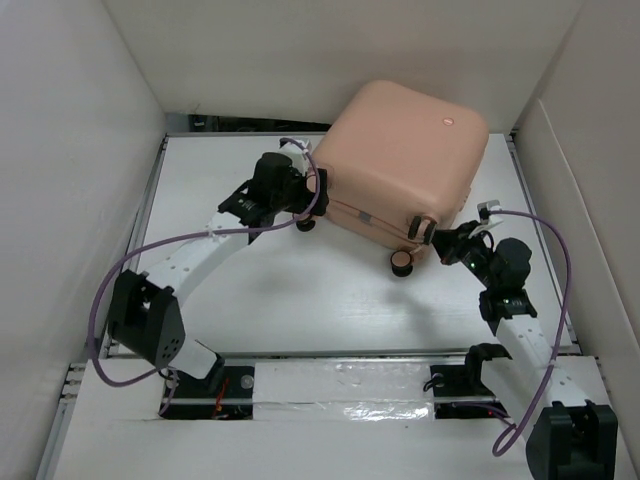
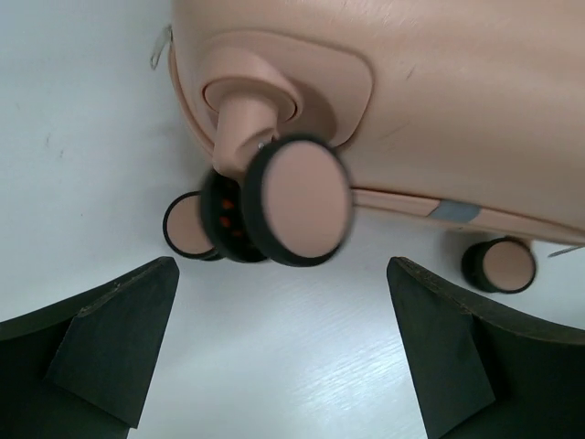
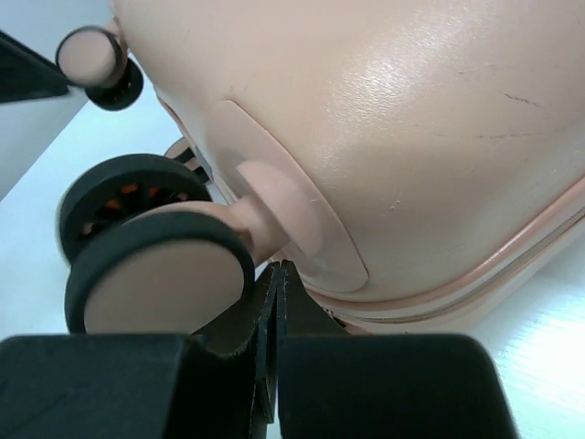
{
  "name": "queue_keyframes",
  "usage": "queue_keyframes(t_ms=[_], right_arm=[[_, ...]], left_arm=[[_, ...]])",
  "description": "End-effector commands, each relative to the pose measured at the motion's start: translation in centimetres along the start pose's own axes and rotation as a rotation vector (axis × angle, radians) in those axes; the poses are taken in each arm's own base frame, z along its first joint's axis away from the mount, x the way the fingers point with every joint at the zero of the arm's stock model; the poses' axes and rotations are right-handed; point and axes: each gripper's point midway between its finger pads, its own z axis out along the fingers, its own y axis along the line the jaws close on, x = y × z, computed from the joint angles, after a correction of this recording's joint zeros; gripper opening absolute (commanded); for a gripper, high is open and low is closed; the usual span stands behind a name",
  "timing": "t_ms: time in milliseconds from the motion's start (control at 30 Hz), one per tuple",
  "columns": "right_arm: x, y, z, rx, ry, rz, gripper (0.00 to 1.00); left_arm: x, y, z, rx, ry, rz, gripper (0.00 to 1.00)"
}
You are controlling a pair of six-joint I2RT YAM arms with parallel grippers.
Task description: Pack the luggage
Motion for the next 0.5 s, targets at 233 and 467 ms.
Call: queue_keyframes(t_ms=[233,467], right_arm=[[-1.7,1.6,-0.1,-0.092,-0.059,-0.069,0.00],[-1.4,1.6,0.0,-0.098,-0.052,-0.062,0.00]], left_arm=[[-1.4,2.3,3.3,-0.003,0.075,0.128,0.99],[-1.4,2.2,6.2,0.018,0.116,0.169,0.96]])
